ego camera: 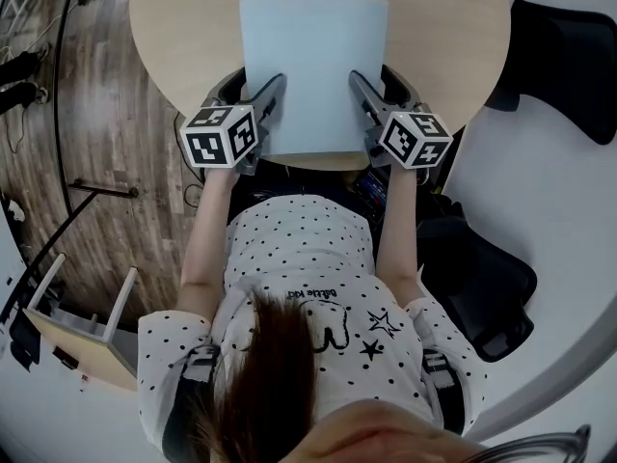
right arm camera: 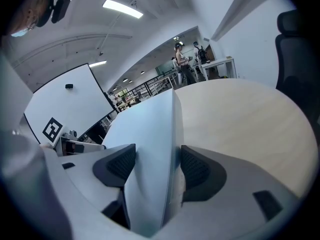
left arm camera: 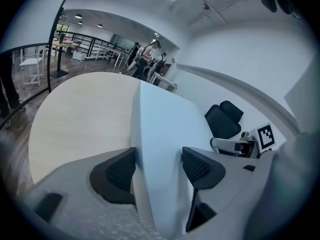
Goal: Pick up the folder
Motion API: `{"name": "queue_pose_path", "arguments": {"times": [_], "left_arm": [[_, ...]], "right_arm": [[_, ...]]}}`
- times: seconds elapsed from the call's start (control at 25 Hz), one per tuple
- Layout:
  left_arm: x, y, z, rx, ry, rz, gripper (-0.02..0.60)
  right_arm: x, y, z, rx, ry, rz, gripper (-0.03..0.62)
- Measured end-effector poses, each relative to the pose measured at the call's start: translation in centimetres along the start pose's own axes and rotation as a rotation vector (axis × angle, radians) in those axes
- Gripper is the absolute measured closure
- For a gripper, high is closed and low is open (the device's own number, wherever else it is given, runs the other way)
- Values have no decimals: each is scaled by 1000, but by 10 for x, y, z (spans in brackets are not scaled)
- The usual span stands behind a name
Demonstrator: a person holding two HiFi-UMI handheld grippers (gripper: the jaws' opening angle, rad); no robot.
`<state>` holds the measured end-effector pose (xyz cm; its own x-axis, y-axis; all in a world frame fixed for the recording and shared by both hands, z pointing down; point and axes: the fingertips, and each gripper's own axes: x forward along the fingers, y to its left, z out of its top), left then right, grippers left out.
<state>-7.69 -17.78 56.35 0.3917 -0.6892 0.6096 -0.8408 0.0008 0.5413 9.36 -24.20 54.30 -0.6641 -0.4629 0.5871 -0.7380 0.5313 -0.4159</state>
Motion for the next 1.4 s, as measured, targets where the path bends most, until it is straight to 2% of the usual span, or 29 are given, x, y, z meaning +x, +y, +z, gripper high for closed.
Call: {"name": "queue_pose_path", "arguments": {"times": [1.4], "left_arm": [[-35,-18,44,62,-160,-19,291]], "right_arm": [[-24,33,47,-85,-175,-11,312]]}}
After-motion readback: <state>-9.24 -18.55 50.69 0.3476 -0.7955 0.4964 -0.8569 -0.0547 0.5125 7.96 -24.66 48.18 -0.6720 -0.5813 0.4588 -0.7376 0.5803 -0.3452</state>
